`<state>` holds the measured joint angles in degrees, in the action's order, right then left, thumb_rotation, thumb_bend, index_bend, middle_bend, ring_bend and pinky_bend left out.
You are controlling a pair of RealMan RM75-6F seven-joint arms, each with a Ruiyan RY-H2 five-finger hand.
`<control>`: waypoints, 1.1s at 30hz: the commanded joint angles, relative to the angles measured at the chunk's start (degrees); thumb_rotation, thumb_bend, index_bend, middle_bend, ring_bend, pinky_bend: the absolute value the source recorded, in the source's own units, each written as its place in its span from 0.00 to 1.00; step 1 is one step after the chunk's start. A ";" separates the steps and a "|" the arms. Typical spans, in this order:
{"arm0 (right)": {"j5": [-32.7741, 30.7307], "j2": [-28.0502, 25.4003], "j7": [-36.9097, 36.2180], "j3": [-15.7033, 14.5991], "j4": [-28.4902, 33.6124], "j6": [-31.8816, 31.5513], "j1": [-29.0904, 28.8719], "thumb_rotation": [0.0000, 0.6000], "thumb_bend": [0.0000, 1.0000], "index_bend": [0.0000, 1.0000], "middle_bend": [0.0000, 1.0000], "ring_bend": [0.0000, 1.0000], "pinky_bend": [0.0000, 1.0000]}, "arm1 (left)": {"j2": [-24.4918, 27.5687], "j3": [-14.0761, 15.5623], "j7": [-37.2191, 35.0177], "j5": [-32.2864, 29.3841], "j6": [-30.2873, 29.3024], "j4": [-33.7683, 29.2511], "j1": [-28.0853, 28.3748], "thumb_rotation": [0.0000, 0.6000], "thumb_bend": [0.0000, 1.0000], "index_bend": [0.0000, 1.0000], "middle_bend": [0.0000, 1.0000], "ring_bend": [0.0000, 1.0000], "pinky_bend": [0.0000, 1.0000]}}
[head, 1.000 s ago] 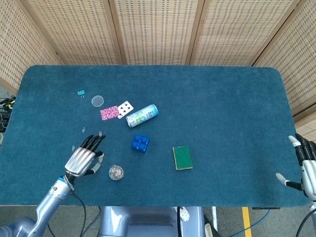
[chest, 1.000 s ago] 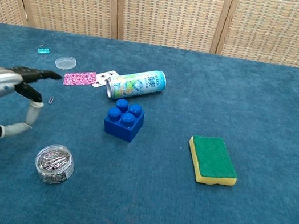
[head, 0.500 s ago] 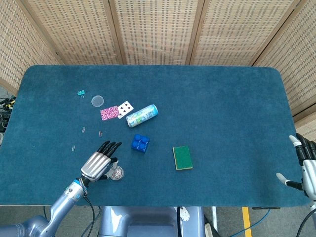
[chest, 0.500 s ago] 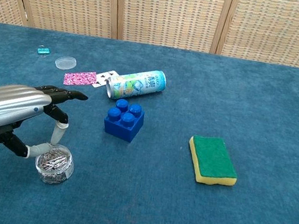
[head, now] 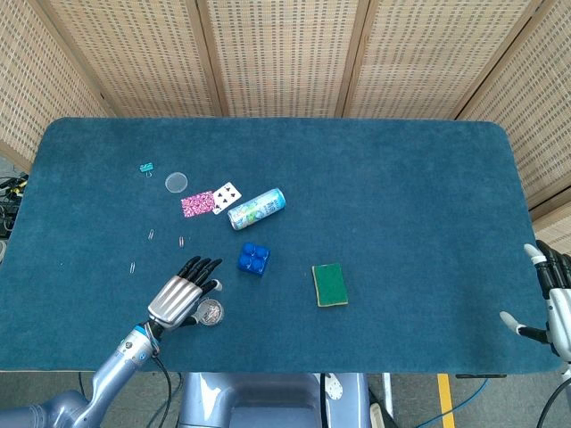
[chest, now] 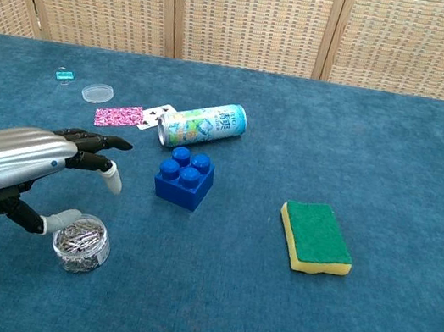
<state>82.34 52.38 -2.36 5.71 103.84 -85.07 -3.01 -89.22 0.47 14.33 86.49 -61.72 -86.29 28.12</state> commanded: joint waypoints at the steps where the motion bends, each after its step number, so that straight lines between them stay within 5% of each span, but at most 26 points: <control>1: 0.00 -0.01 -0.05 0.01 -0.01 -0.01 0.00 1.00 0.00 0.00 0.00 0.00 0.00 | 0.59 0.02 -1.00 0.45 -0.56 -0.39 -0.02 1.00 0.45 0.27 0.00 0.00 0.00; 14: 0.14 0.02 0.13 -0.09 0.09 0.00 0.02 1.00 0.00 0.00 0.00 0.00 0.00 | 6.03 -1.49 -5.77 0.76 -4.76 -1.19 -0.99 1.00 0.45 0.27 0.00 0.00 0.00; 20: 0.18 0.08 0.38 -0.11 0.17 0.03 -0.03 1.00 0.00 0.00 0.00 0.00 0.00 | 8.77 -3.11 -7.51 -4.64 -2.15 4.72 -1.18 1.00 0.45 0.28 0.00 0.00 0.00; 27: 0.06 0.31 1.19 -0.15 0.41 0.23 -0.15 1.00 0.00 0.00 0.00 0.00 0.00 | 8.25 -3.61 -9.13 -12.22 4.63 14.26 -1.26 1.00 0.74 0.32 0.00 0.00 0.00; 33: -0.15 0.47 1.57 -0.14 0.42 0.50 -0.30 1.00 0.00 0.00 0.00 0.00 0.00 | 6.68 -3.77 -10.18 -15.37 8.08 19.20 -1.35 1.00 0.78 0.33 0.00 0.00 0.00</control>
<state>82.19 52.85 -0.78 5.57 104.26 -84.57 -3.32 -82.04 -3.21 4.64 71.75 -54.36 -67.87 26.82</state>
